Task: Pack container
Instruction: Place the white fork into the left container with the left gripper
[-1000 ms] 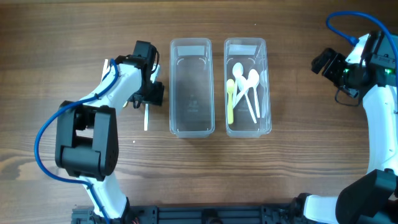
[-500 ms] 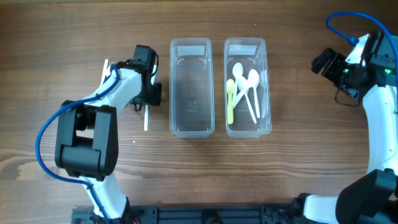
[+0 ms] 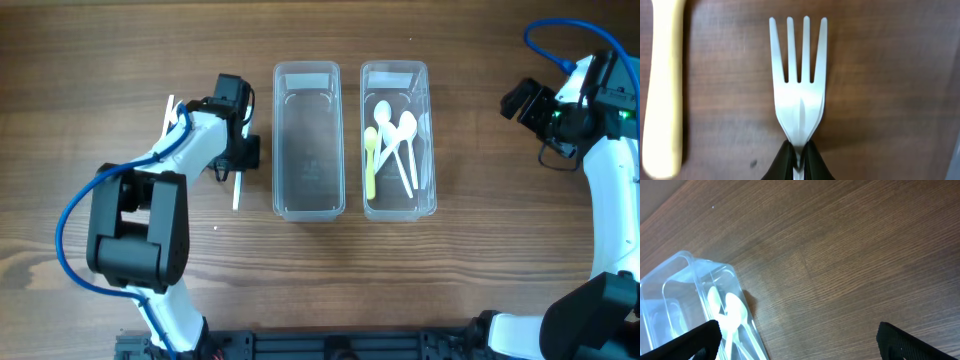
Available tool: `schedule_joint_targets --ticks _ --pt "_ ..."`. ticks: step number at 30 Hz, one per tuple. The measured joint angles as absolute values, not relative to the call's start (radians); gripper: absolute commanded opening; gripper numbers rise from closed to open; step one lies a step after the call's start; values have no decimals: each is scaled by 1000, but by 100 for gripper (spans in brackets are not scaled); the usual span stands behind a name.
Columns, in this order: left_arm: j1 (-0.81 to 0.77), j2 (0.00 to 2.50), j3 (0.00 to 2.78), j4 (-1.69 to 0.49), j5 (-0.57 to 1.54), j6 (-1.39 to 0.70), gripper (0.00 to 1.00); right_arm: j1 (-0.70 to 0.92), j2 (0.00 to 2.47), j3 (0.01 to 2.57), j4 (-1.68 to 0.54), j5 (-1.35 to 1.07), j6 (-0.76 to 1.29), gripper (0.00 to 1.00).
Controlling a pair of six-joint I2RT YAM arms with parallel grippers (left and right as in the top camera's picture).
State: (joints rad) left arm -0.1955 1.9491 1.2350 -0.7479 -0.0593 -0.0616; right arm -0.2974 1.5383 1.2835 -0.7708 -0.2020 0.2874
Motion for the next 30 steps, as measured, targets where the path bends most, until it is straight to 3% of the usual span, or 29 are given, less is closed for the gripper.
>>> schedule_joint_targets --ticks 6,10,15,20,21,22,30 --pt "-200 1804 1359 -892 -54 -62 4 -297 1538 1283 -771 -202 287 100" --pt "-255 1629 1425 -873 -15 -77 4 -297 1538 1283 -771 -202 287 100" --pt "-369 1607 1430 -835 10 -152 4 -297 1538 1283 -771 -202 287 100" --pt "-433 1740 1430 -753 21 -241 23 -297 1538 1283 -772 -202 287 100" --pt "-436 1756 1430 -747 22 -255 42 -297 1538 1283 -771 -202 287 100" --pt "-439 1806 1429 -735 25 -262 51 -297 1538 1283 -772 -202 287 100" --pt "-437 1739 1489 -835 -12 -254 66 -297 1538 1283 -772 -202 287 99"
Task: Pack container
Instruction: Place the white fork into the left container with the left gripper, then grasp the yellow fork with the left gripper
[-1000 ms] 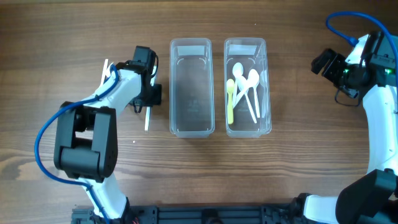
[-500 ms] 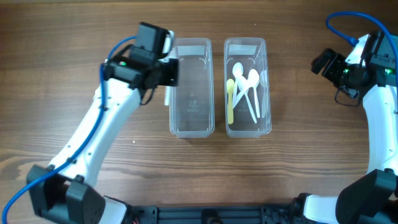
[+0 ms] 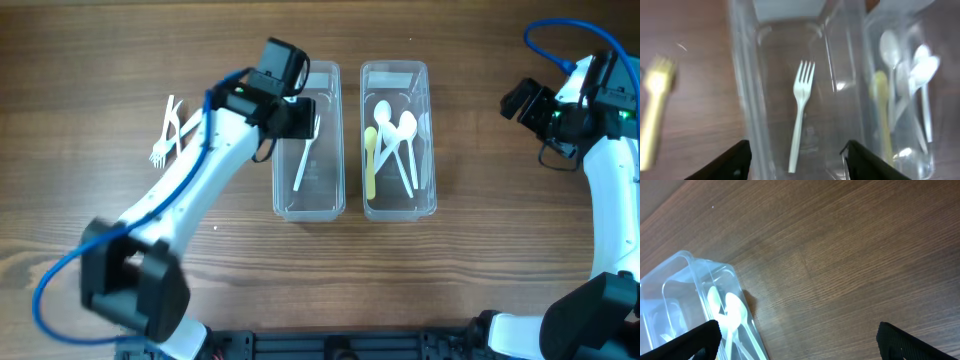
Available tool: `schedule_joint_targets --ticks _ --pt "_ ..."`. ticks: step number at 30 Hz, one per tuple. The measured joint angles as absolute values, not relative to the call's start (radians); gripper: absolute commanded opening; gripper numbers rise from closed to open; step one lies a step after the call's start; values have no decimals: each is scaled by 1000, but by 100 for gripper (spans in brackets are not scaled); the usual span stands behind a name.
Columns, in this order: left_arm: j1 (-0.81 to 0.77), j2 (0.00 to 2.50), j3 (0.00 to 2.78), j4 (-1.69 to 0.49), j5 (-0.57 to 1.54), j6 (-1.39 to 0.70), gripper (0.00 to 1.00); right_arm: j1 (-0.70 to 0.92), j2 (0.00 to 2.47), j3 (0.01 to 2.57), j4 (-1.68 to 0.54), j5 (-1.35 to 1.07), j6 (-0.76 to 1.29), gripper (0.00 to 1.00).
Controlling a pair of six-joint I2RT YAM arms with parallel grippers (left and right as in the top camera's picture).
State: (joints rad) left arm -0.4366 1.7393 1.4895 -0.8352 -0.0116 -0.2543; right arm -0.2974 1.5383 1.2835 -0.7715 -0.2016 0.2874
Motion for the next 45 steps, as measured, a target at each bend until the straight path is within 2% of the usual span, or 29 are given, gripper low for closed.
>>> schedule_joint_targets --ticks 3,7,10,12,15,17,23,33,38,45 --pt "-418 1632 1525 -897 -98 -183 65 -297 1538 1283 -772 -202 287 100" --pt "-311 1597 1530 -957 -187 -72 63 -297 1538 1283 -771 -202 287 100" --pt "-170 1674 1508 -954 -149 51 56 -297 1538 1283 -771 -202 287 100" --pt "-99 1751 1499 -954 -96 120 55 -297 1538 1283 -772 -202 287 100" --pt "-36 1856 1495 -950 -48 190 47 -297 1538 1283 -780 -202 287 100" --pt "-7 1917 1492 -950 -25 247 45 -297 1538 1283 -782 -202 287 100" --pt "-1 2045 1491 -947 7 408 45 -297 1538 1283 -801 -202 287 100" --pt "-1 2120 1491 -912 10 459 41 -297 1538 1283 -810 -202 287 100" --pt "-1 2120 1491 -912 9 455 23 -297 1538 1283 -816 -202 287 100" --pt "-1 2120 1491 -942 10 426 14 -297 1538 1283 -816 -202 287 100"
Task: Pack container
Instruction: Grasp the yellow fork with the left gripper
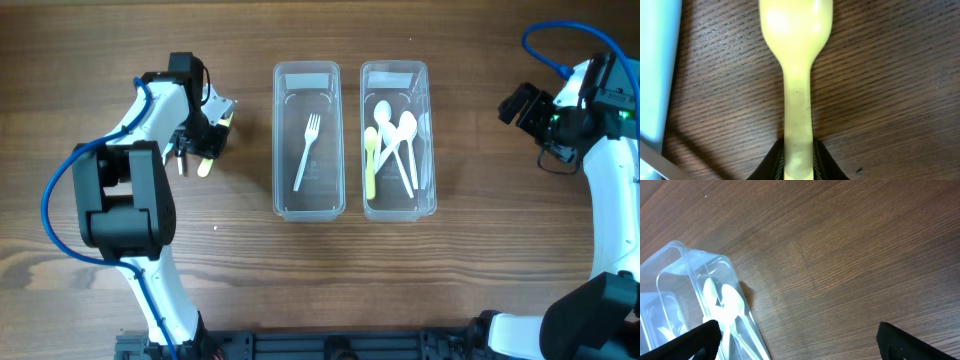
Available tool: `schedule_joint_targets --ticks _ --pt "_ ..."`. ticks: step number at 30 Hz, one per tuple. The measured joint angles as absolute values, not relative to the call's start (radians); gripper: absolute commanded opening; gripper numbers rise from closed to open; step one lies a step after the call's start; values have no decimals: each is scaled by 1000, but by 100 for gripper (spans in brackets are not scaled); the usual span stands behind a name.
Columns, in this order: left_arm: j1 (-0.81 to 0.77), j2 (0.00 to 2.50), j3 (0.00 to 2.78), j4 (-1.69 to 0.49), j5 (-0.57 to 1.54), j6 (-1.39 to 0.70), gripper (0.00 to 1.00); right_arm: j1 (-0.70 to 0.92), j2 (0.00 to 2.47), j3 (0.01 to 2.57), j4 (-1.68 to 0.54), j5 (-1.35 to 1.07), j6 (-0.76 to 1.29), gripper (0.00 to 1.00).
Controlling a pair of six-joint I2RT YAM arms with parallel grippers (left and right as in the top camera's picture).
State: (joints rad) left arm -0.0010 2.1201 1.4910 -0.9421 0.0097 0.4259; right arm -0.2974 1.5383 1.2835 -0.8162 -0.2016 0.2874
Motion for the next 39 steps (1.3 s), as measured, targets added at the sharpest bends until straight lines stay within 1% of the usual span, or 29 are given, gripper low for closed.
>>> schedule_joint_targets --ticks 3,7,10,14,16,19,24,26,29,39 --pt "-1 2119 1494 -952 10 401 13 -297 1538 1283 -816 -202 287 100" --pt "-5 2088 1528 -1026 14 360 13 -297 1538 1283 -816 -202 287 100" --pt "-25 2028 1566 -1066 14 313 15 -297 1538 1283 -816 -202 287 100" --pt "-80 1876 1597 -1068 18 262 40 -297 1538 1283 -816 -202 287 100" --pt "-104 1831 1605 -1062 18 249 45 -297 1538 1283 -816 -202 287 100" --pt "-96 1843 1593 -965 14 229 45 -297 1539 1283 -816 -202 287 100" --pt "-63 1975 1575 -894 9 218 44 -297 1538 1283 -816 -202 287 100" --pt "-60 2021 1570 -878 9 218 42 -297 1539 1283 -817 -202 287 100" --pt "-60 2065 1568 -863 9 214 41 -297 1538 1283 -818 -202 287 100" --pt "-60 2138 1566 -859 6 228 41 -297 1538 1283 -823 -202 287 100"
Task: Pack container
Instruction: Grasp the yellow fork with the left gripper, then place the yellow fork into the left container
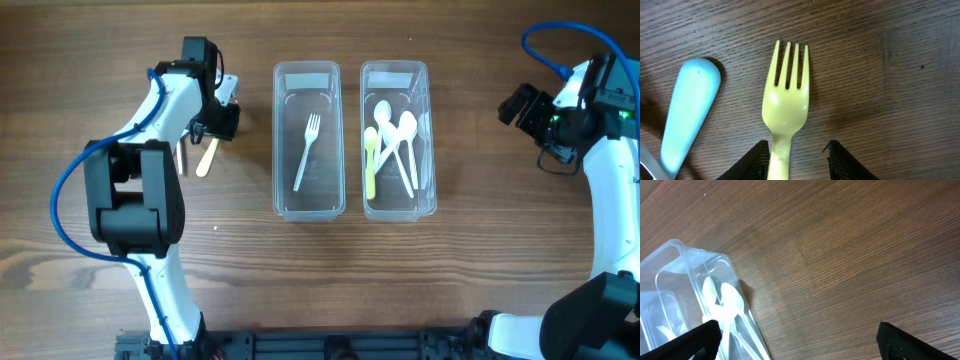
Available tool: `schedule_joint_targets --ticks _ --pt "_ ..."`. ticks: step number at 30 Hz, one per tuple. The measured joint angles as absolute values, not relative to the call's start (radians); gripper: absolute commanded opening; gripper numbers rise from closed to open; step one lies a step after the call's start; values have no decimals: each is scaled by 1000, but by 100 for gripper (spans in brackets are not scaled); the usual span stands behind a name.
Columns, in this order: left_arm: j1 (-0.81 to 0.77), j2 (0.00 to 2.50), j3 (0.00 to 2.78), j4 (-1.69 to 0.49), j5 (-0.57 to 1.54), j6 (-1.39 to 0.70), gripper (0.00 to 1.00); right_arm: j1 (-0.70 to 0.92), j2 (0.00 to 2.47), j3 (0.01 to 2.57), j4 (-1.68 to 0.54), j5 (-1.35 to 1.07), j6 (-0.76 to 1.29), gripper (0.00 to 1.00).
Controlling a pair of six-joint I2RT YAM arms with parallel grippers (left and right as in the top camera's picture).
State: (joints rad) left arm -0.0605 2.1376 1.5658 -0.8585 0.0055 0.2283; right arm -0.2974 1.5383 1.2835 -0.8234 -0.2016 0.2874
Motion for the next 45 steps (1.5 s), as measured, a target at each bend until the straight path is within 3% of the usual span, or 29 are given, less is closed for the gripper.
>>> schedule_joint_targets --ticks 6,9,20,38,45 --pt "-43 2169 1566 -851 -9 235 38 -297 1539 1283 -823 -202 287 100" --pt "-29 2169 1566 -853 -9 249 26 -297 1539 1283 -825 -202 287 100" --pt "-25 2169 1567 -925 -13 274 4 -297 1539 1283 -826 -202 287 100" --pt "-25 2159 1565 -977 -9 248 4 -297 1539 1283 -826 -202 287 100" --pt "-27 2051 1560 -985 24 240 4 -297 1539 1283 -826 -202 287 100"
